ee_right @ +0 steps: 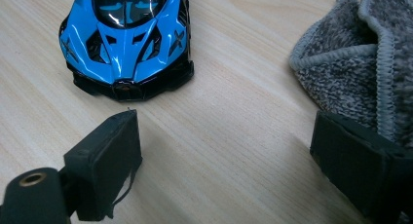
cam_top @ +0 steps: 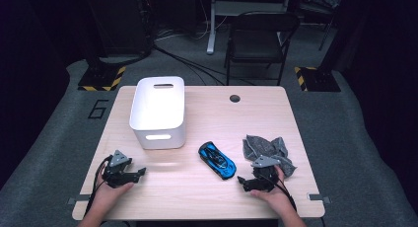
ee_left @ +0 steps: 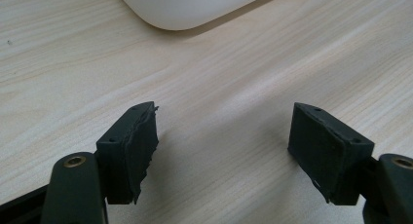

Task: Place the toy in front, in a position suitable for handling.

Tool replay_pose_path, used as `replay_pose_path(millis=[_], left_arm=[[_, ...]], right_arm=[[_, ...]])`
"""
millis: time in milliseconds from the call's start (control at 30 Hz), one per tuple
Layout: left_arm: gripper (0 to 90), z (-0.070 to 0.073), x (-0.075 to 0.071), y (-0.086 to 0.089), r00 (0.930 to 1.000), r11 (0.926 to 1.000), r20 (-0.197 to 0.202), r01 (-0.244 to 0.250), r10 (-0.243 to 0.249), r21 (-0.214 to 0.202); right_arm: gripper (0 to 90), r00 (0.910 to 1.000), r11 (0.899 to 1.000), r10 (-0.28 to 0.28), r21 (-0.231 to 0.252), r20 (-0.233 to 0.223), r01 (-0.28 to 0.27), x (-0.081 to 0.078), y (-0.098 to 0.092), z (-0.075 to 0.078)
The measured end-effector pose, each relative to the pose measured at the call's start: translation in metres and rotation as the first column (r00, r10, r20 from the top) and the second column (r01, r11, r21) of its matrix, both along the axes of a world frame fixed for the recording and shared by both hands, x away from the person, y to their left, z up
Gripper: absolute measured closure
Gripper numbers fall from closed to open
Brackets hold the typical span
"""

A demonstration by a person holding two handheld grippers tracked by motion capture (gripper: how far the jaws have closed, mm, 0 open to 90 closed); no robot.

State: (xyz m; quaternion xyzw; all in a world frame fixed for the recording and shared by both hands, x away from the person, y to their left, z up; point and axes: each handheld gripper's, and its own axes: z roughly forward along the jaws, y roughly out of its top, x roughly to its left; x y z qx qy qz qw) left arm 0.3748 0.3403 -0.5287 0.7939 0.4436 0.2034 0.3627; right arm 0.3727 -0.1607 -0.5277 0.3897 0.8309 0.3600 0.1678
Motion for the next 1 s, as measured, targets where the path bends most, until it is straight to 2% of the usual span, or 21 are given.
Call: replay_pose_path(millis=[167, 200, 300, 367, 500, 633, 733, 967, 1000], left_arm=[[25.8, -0.0001, 0.0002, 0.0, 1.0, 1.0, 0.0, 0.002, -0.002, -0.001], [25.7, -0.0004, -0.0007, -0.0008, 1.0, 0.9999, -0.007, -0.002, 0.002, -0.012], [25.7, -0.0001, -0.0011, 0.0004, 1.0, 1.0, -0.002, 0.008, -0.008, -0.001], [25.1, -0.0005, -0.002, 0.0001, 0.9999, 0.9999, -0.007, 0.01, -0.01, -0.011], [24.3, 0.0, -0.0043, 0.0011, 0.9996, 0.9997, -0.013, 0.026, -0.026, -0.002], [24.3, -0.0003, -0.0048, 0.0019, 0.9996, 0.9996, -0.003, 0.029, -0.029, 0.001], [24.3, 0.0007, -0.0054, 0.0029, 0.9991, 0.9992, -0.017, 0.039, -0.039, 0.006], [24.6, 0.0006, -0.0036, 0.0026, 0.9995, 0.9995, -0.014, 0.03, -0.03, 0.005], [24.6, 0.0003, -0.0037, 0.0017, 0.9996, 0.9998, -0.023, 0.018, -0.018, -0.011]], right_arm=[[10.5, 1.0, 1.0, -0.003, 0.002, -0.002, 0.003, -0.0003, 0.0001, 0.0], [10.8, 1.0, 1.0, -0.001, 0.002, -0.001, 0.001, -0.0002, 0.0, 0.0], [11.8, 0.9999, 1.0, -0.01, 0.002, 0.003, 0.01, -0.0003, -0.0001, 0.0], [11.9, 0.9999, 1.0, -0.012, 0.001, 0.003, 0.012, -0.0001, 0.0, 0.0001], [11.9, 0.9999, 1.0, -0.015, 0.003, 0.004, 0.015, 0.0006, 0.0009, 0.0], [12.1, 0.9999, 1.0, -0.015, 0.004, 0.003, 0.015, 0.0007, 0.0009, 0.0], [13.3, 0.9999, 1.0, -0.016, 0.006, 0.005, 0.016, 0.0009, 0.0008, 0.0001], [16.6, 0.9999, 1.0, -0.01, 0.011, 0.008, 0.01, -0.0009, -0.0002, 0.0005], [16.6, 0.9999, 1.0, -0.009, 0.01, 0.01, 0.009, -0.0009, -0.0002, 0.0005]])
